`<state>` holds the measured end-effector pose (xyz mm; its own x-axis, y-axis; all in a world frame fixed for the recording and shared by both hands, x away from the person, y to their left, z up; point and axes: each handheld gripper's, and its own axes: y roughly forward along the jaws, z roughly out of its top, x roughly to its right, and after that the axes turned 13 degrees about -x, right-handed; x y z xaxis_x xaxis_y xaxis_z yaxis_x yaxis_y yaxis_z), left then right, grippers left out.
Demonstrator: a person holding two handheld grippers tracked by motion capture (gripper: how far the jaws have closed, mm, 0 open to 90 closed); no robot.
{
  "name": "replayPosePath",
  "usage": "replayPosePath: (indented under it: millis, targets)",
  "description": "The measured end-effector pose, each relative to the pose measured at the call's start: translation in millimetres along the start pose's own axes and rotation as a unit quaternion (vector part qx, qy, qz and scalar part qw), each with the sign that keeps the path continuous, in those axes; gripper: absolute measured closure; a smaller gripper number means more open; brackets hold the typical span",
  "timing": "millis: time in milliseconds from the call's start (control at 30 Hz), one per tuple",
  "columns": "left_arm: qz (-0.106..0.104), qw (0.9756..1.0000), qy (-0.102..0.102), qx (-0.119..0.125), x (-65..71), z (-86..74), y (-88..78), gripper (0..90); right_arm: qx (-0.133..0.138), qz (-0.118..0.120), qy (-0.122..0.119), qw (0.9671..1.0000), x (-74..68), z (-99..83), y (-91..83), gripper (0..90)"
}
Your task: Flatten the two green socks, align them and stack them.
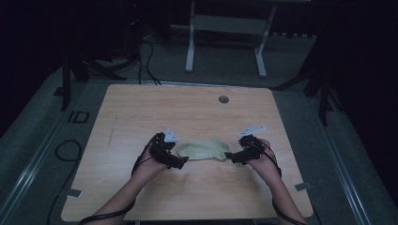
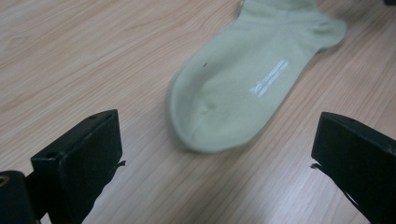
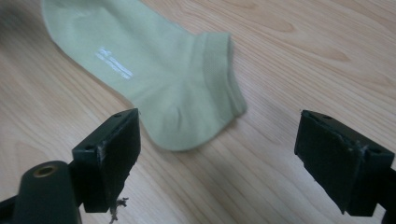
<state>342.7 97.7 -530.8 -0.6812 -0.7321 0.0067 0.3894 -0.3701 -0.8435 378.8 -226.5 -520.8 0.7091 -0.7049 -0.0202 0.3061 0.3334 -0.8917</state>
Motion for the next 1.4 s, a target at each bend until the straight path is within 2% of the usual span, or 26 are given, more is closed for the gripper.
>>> replayPosePath:
  millis: [67,100,233,367,467,667,767,933,1133,1200,1400]
  targets:
    - [-0.003,0.9999,-0.008,0.015,-3.3,-7.1,-2.6,1.6,0.004,-0.001,0.003,1.0,1.8,-4.1,0.1,14.1]
    - [-0.006,0.9998,-0.006,0.016,-5.3,-10.1,-3.7,1.7,0.005,-0.001,0.005,1.0,3.0,-6.2,-0.2,13.8]
    - [0.002,0.9998,-0.01,0.018,-10.9,-21.9,-6.5,1.7,0.019,-0.015,0.021,0.9995,8.6,-15.4,-2.3,13.0]
    - [0.005,0.9998,-0.016,0.015,-17.1,-32.7,-8.4,1.7,0.025,-0.024,0.024,0.9991,13.9,-25.0,-4.4,13.0]
    - [0.008,0.9995,-0.024,0.019,-21.0,-40.1,-9.4,1.7,0.022,-0.037,0.016,0.9989,16.9,-32.2,-5.1,13.0]
    - [0.015,0.9988,-0.041,0.019,-30.4,-52.8,-11.5,1.7,0.031,-0.046,0.025,0.9982,26.3,-45.6,-8.2,12.9]
    - [0.016,0.9982,-0.052,0.025,-37.9,-59.4,-14.4,1.7,0.037,-0.054,0.039,0.9971,33.3,-52.7,-10.7,12.8]
    - [0.03,0.9971,-0.068,0.014,-50.9,-70.5,-19.2,1.7,0.046,-0.066,0.07,0.9944,47.9,-66.5,-15.4,12.9]
    - [0.045,0.9939,-0.098,0.019,-65.3,-84.2,-25.6,1.7,0.053,-0.082,0.105,0.9896,61.3,-85.5,-21.8,13.4]
    - [0.052,0.9927,-0.107,0.016,-69.7,-88.5,-26.8,1.7,0.052,-0.093,0.113,0.9879,64.1,-90.6,-23.2,13.4]
    - [0.07,0.9884,-0.134,0.019,-80.9,-101.7,-34.1,1.7,0.046,-0.104,0.136,0.9842,70.4,-106.9,-23.5,13.4]
